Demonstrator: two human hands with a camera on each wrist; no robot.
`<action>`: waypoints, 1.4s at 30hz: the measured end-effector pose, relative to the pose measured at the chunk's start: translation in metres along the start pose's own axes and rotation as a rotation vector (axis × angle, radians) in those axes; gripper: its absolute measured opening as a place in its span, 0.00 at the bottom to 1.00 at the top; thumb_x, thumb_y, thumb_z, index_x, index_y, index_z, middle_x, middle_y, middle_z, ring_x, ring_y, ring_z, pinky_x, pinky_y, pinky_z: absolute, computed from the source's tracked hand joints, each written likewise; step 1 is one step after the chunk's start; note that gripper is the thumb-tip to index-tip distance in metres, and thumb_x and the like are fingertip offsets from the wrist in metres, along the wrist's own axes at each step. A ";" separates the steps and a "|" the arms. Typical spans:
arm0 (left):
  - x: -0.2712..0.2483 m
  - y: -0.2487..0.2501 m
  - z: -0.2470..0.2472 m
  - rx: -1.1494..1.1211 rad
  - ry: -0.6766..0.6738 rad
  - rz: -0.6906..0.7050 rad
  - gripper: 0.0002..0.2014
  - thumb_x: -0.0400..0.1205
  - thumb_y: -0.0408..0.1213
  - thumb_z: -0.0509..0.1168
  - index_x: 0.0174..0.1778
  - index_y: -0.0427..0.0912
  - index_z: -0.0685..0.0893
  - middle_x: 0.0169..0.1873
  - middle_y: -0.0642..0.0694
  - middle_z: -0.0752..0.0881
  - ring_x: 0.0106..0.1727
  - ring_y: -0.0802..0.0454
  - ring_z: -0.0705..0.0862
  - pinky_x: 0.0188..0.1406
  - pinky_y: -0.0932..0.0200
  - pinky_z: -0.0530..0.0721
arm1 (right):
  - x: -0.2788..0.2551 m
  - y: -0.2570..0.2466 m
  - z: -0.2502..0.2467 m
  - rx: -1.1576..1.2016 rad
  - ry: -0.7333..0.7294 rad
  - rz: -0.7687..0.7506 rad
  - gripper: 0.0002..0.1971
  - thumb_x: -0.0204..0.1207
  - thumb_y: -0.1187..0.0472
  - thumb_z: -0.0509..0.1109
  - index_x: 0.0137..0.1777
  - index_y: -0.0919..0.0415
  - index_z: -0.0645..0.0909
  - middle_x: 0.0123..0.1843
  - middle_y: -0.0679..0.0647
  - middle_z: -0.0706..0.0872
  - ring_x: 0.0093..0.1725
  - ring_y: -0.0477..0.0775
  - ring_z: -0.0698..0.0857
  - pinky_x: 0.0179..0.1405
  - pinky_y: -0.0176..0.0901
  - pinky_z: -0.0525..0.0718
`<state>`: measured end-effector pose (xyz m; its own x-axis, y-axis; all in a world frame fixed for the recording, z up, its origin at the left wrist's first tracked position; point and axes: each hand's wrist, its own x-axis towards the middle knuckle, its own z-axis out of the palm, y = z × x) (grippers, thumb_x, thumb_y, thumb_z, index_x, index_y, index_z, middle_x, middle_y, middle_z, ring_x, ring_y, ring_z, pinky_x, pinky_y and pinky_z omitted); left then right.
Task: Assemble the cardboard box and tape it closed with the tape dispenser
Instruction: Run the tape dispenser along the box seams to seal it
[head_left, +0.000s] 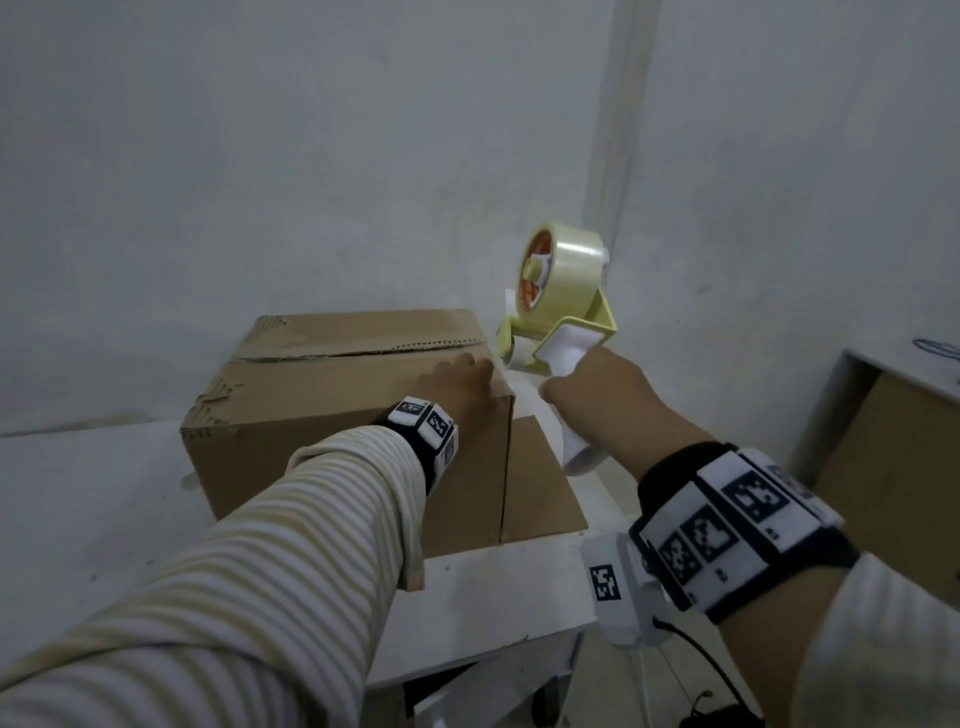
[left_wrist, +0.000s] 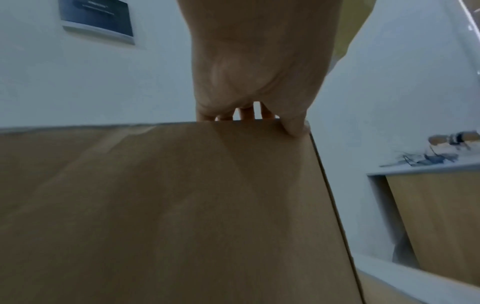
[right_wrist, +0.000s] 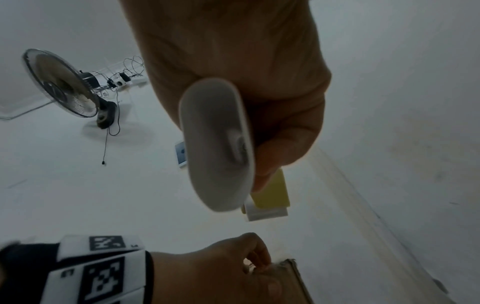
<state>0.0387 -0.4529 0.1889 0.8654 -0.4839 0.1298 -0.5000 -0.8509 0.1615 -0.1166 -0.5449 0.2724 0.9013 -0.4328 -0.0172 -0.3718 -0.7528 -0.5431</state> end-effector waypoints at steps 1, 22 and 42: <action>-0.001 -0.007 -0.002 -0.037 -0.017 0.046 0.17 0.79 0.48 0.63 0.60 0.42 0.76 0.60 0.41 0.77 0.60 0.38 0.78 0.60 0.45 0.78 | 0.002 -0.005 0.002 0.032 0.015 -0.017 0.09 0.77 0.65 0.66 0.38 0.60 0.69 0.37 0.55 0.76 0.34 0.52 0.77 0.26 0.38 0.72; 0.051 -0.308 -0.138 -1.818 0.004 -0.509 0.18 0.87 0.40 0.50 0.47 0.31 0.80 0.42 0.35 0.84 0.44 0.42 0.85 0.54 0.45 0.83 | 0.109 -0.273 0.140 0.205 -0.040 -0.339 0.09 0.77 0.55 0.66 0.48 0.59 0.70 0.36 0.48 0.71 0.33 0.44 0.72 0.25 0.39 0.65; 0.146 -0.415 -0.061 -1.939 -0.239 -0.622 0.13 0.86 0.28 0.51 0.43 0.30 0.80 0.25 0.37 0.88 0.23 0.47 0.88 0.23 0.56 0.88 | 0.188 -0.360 0.210 -0.128 -0.088 -0.143 0.06 0.81 0.61 0.61 0.45 0.64 0.71 0.30 0.50 0.69 0.59 0.66 0.83 0.37 0.46 0.74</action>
<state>0.3706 -0.1576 0.2002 0.8026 -0.4243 -0.4193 0.5678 0.3281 0.7549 0.2333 -0.2505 0.2882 0.9609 -0.2759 -0.0237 -0.2584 -0.8628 -0.4346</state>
